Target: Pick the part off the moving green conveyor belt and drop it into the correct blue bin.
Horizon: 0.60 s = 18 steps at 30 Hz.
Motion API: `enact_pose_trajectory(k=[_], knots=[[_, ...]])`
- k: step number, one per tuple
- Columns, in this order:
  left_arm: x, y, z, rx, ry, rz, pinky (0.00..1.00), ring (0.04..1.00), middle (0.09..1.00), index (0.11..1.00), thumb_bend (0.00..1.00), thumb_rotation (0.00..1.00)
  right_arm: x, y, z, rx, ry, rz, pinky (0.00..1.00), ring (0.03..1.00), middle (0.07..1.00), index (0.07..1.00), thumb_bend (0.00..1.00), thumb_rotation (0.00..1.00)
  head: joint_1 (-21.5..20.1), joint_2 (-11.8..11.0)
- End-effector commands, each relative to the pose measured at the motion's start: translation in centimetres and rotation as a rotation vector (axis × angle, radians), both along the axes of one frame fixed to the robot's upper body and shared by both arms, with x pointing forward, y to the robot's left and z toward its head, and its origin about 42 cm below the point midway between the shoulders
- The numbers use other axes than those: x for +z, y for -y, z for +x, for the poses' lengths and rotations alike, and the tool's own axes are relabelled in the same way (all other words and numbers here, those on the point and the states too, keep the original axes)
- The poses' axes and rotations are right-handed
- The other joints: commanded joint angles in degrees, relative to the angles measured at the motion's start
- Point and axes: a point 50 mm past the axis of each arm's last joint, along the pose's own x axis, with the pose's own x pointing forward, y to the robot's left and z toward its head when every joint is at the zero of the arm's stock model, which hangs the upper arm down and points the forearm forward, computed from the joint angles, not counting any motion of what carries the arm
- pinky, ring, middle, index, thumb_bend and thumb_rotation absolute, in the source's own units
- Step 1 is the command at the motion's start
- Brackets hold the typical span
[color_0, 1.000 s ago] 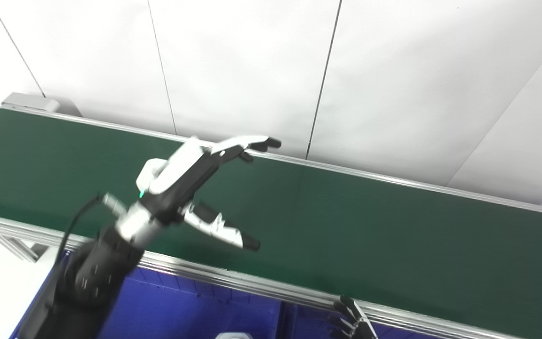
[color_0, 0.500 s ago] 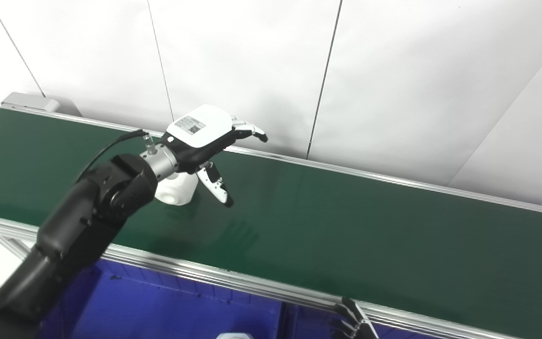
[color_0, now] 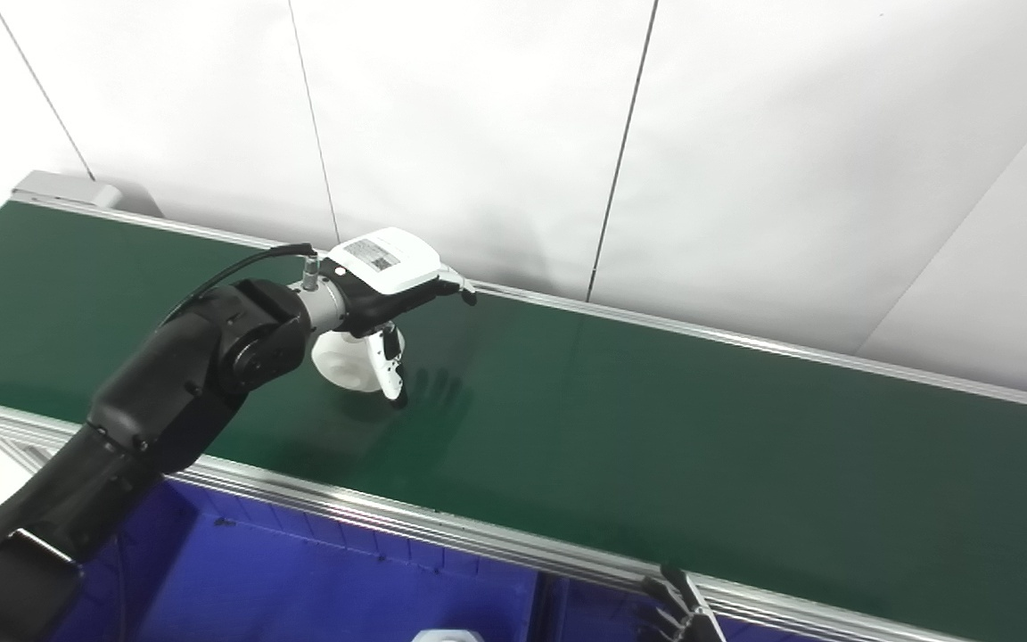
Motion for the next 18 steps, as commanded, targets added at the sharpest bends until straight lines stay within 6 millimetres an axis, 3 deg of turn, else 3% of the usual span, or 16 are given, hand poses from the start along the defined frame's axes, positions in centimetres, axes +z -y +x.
enact_pose_trajectory(k=[1,7,18], knots=[[2.0,-0.8,1.1,0.03,0.036,0.016,0.8,0.878,0.874,0.829,1.0,0.26,0.9,-0.2,0.0,0.014,0.072,0.031,0.75,0.798,0.867,0.931,1.0,1.0,0.2,-0.8],[0.0,-1.2,1.0,0.027,0.007,0.036,0.79,0.876,0.873,0.83,1.0,0.27,0.9,-0.3,0.0,0.012,0.072,0.03,0.75,0.797,0.868,0.923,1.0,1.0,0.3,-0.6],[-2.4,0.2,1.5,0.059,0.251,0.163,0.75,0.819,0.827,0.799,1.0,0.22,1.0,0.0,-0.1,0.012,0.066,0.054,0.75,0.787,0.882,0.929,1.0,1.0,0.7,-0.6]])
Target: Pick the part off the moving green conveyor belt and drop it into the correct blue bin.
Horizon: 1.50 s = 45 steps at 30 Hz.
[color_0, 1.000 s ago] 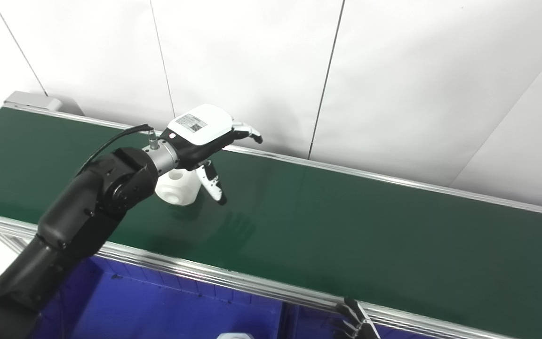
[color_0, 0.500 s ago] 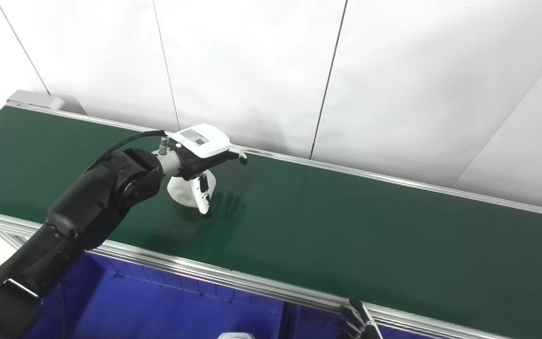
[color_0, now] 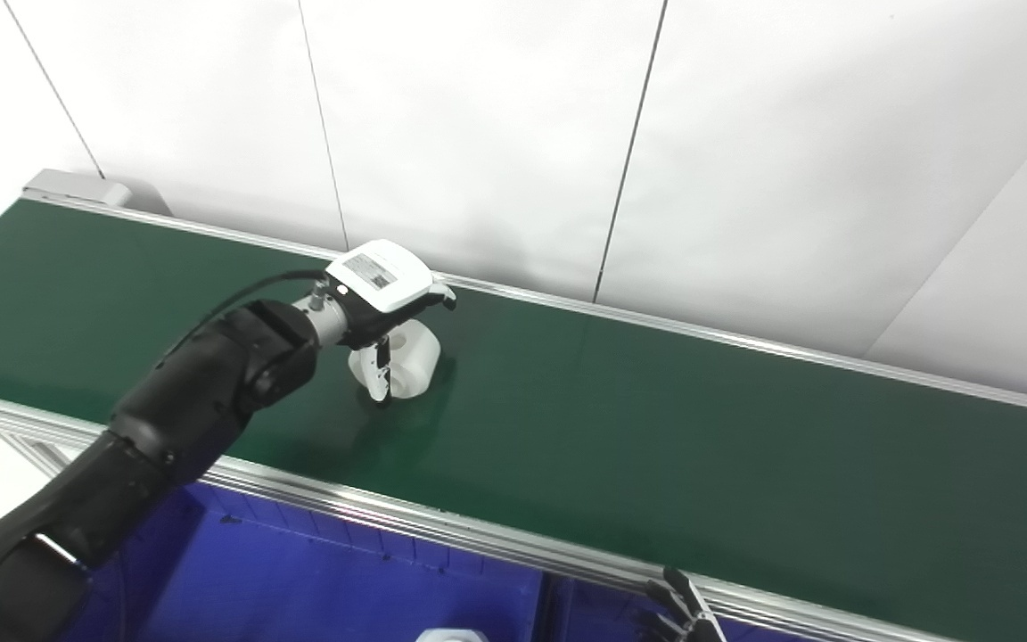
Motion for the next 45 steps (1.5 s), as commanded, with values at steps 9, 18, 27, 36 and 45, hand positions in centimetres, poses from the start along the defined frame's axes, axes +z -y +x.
enact_pose_trajectory(k=[9,18,27,36,45], knots=[[-2.9,1.5,1.5,-0.087,0.236,-0.173,0.46,0.464,0.538,0.569,0.58,0.0,1.3,-0.1,0.0,0.006,0.083,0.031,0.74,0.781,0.884,0.927,1.0,1.0,-0.1,0.6],[-4.6,3.8,0.8,-0.09,0.033,-0.23,0.27,0.378,0.481,0.531,0.5,0.0,1.4,-0.4,-0.2,0.012,0.085,0.039,0.75,0.78,0.888,0.936,0.98,1.0,-0.5,1.2],[-3.2,4.4,0.9,-0.096,-0.01,-0.218,0.3,0.374,0.483,0.528,0.5,0.0,1.6,-0.6,-0.2,0.013,0.087,0.055,0.73,0.763,0.877,0.936,0.97,1.0,-0.8,1.6],[4.9,4.8,-1.2,-0.198,0.078,-0.303,0.25,0.352,0.443,0.538,0.5,0.0,2.7,-0.4,-0.3,0.012,0.102,0.054,0.72,0.749,0.885,0.954,0.94,1.0,2.8,7.9],[12.2,5.1,-7.9,-0.253,0.15,-0.427,0.24,0.393,0.46,0.536,0.5,0.0,5.3,1.5,0.1,0.024,0.126,0.066,0.78,0.791,0.926,0.984,0.88,1.0,9.5,14.5]])
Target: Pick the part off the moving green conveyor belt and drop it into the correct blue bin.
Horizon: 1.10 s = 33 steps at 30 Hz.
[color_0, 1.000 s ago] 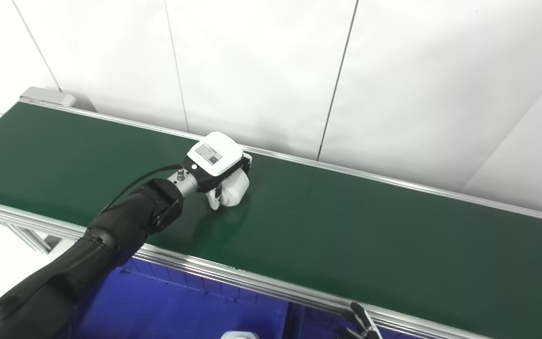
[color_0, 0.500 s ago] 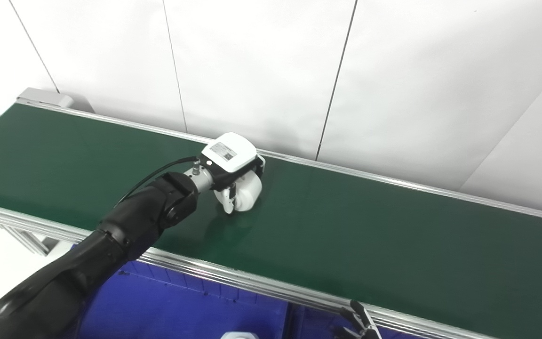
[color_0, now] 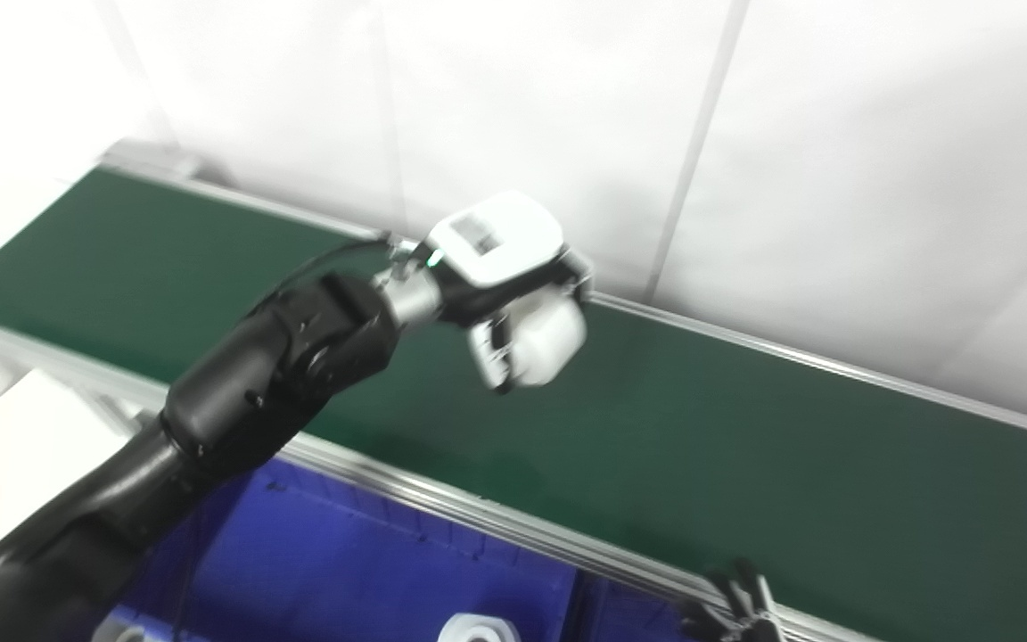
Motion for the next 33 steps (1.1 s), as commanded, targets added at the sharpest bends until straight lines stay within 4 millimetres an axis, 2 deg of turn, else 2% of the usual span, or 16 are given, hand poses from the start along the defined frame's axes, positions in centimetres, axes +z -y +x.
enact_pose_trajectory(k=[1,2,4,9,13,18,19,22,26,31,33], knots=[[0.5,-0.4,-1.6,0.007,-0.003,-0.014,0.23,0.367,0.467,0.545,0.49,0.0,1.1,1.0,0.1,0.001,0.023,0.012,0.78,0.791,0.926,0.983,0.88,1.0,1.7,1.1],[0.6,-0.4,-2.3,0.006,-0.005,-0.019,0.23,0.419,0.455,0.532,0.5,0.0,1.3,1.4,0.2,0.002,0.024,0.012,0.78,0.79,0.921,0.977,0.87,1.0,1.9,1.2],[0.4,-0.5,-3.9,0.006,-0.031,-0.041,0.23,0.438,0.449,0.53,0.5,0.0,1.6,2.2,0.3,-0.002,0.023,0.009,0.77,0.782,0.91,0.965,0.87,0.99,3.2,1.9],[-0.7,-0.7,-7.5,0.039,-0.081,-0.032,0.2,0.442,0.423,0.525,0.5,0.0,2.3,3.8,0.6,-0.004,0.026,0.008,0.74,0.757,0.886,0.943,0.87,0.96,6.7,3.7],[-1.8,-1.3,-9.8,0.068,-0.126,-0.033,0.2,0.443,0.481,0.497,0.5,0.0,2.7,4.4,0.7,-0.002,0.026,0.004,0.71,0.742,0.879,0.933,0.88,0.95,8.8,4.3],[-5.3,-2.0,-12.2,0.113,-0.215,-0.034,0.2,0.442,0.428,0.526,0.5,0.0,2.8,4.8,0.8,-0.002,0.006,0.012,0.72,0.74,0.874,0.927,0.89,0.93,11.1,4.4],[-6.1,-2.0,-12.6,0.118,-0.228,-0.033,0.27,0.396,0.472,0.536,0.5,0.0,2.8,4.8,0.8,-0.004,0.003,0.015,0.72,0.742,0.872,0.926,0.89,0.93,11.3,4.5],[-7.9,-2.1,-13.5,0.136,-0.26,-0.036,0.32,0.384,0.491,0.539,0.5,0.0,2.9,4.8,0.8,-0.004,0.0,0.025,0.72,0.742,0.872,0.925,0.89,0.92,11.5,4.6],[-10.7,-2.2,-14.8,0.184,-0.307,-0.011,0.25,0.343,0.455,0.547,0.49,0.0,3.0,4.9,0.9,0.003,-0.001,0.032,0.7,0.738,0.867,0.92,0.89,0.91,12.0,4.4],[-14.2,-3.4,-16.0,0.238,-0.339,0.014,0.31,0.358,0.457,0.55,0.49,0.0,3.0,5.0,1.0,0.011,-0.007,0.037,0.7,0.73,0.861,0.922,0.89,0.9,12.6,4.3],[-15.2,-3.9,-16.4,0.247,-0.357,0.047,0.28,0.351,0.457,0.55,0.49,0.0,3.1,4.9,1.1,0.014,-0.01,0.041,0.7,0.723,0.852,0.918,0.89,0.89,12.9,4.2]])
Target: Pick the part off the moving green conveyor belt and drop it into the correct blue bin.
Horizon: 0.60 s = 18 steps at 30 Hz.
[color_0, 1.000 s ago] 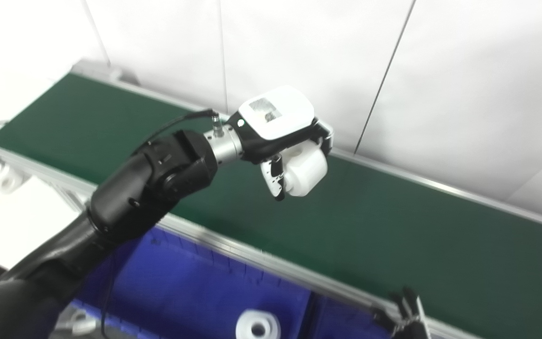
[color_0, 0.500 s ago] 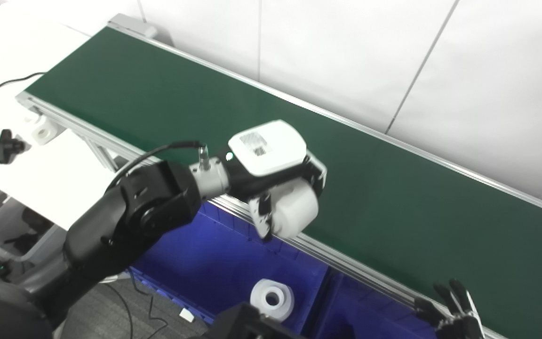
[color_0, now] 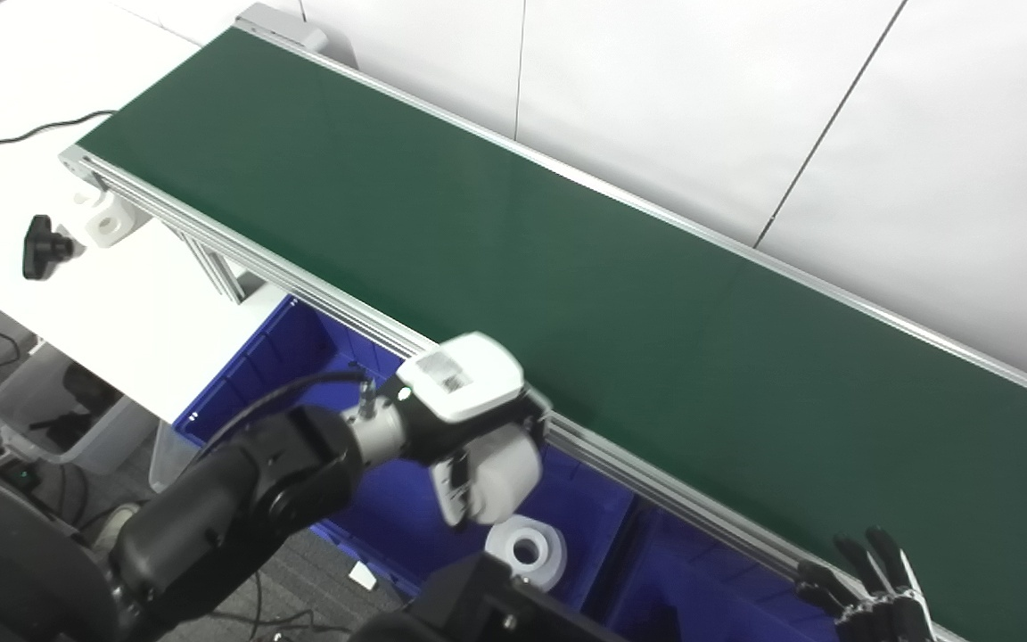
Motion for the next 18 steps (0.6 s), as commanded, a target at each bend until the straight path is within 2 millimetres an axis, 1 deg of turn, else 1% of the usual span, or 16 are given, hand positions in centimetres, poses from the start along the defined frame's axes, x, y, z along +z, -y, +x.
enact_pose_trajectory(k=[1,4,6,7,9,10,15,17,18], knots=[[0.5,-0.6,0.1,-0.022,0.061,0.028,0.27,0.349,0.458,0.551,0.49,0.0,1.0,0.0,0.3,0.016,0.026,0.015,0.7,0.722,0.851,0.917,0.9,0.89,0.2,-0.1],[-0.2,-1.0,0.2,0.033,-0.038,0.12,0.26,0.353,0.467,0.555,0.49,0.0,1.1,-0.3,0.5,0.019,0.032,0.015,0.69,0.716,0.846,0.913,0.9,0.89,0.2,-0.3],[-0.7,-1.1,0.2,0.054,-0.06,0.142,0.26,0.352,0.47,0.554,0.49,0.0,1.1,-0.4,0.6,0.02,0.031,0.018,0.69,0.717,0.847,0.912,0.9,0.89,0.2,-0.3],[-0.8,-1.2,0.2,0.06,-0.064,0.148,0.24,0.346,0.462,0.555,0.49,0.0,1.1,-0.4,0.7,0.021,0.031,0.02,0.69,0.718,0.847,0.911,0.9,0.88,0.2,-0.3],[-1.1,-1.2,0.4,0.076,-0.087,0.187,0.24,0.373,0.491,0.519,0.5,0.0,1.1,-0.4,0.7,0.021,0.032,0.023,0.68,0.719,0.845,0.907,0.9,0.88,0.0,-0.3],[-1.0,-1.1,0.4,0.081,-0.09,0.204,0.24,0.387,0.505,0.501,0.5,0.0,1.1,-0.5,0.7,0.019,0.033,0.021,0.68,0.72,0.844,0.906,0.9,0.88,-0.3,-0.2],[-0.5,-0.6,0.4,0.118,-0.082,0.266,0.23,0.399,0.505,0.493,0.5,0.0,1.2,-0.4,0.8,0.02,0.037,0.013,0.68,0.722,0.844,0.907,0.9,0.88,-0.5,-0.2],[-0.4,-0.6,0.3,0.128,-0.061,0.308,0.21,0.398,0.501,0.492,0.5,0.0,1.1,-0.4,0.8,0.02,0.037,0.014,0.68,0.721,0.845,0.907,0.9,0.88,-0.5,-0.2],[-0.4,-0.5,0.3,0.132,-0.052,0.331,0.21,0.33,0.485,0.491,0.52,0.0,1.1,-0.3,0.8,0.02,0.037,0.016,0.68,0.721,0.845,0.907,0.9,0.88,-0.5,-0.2]])
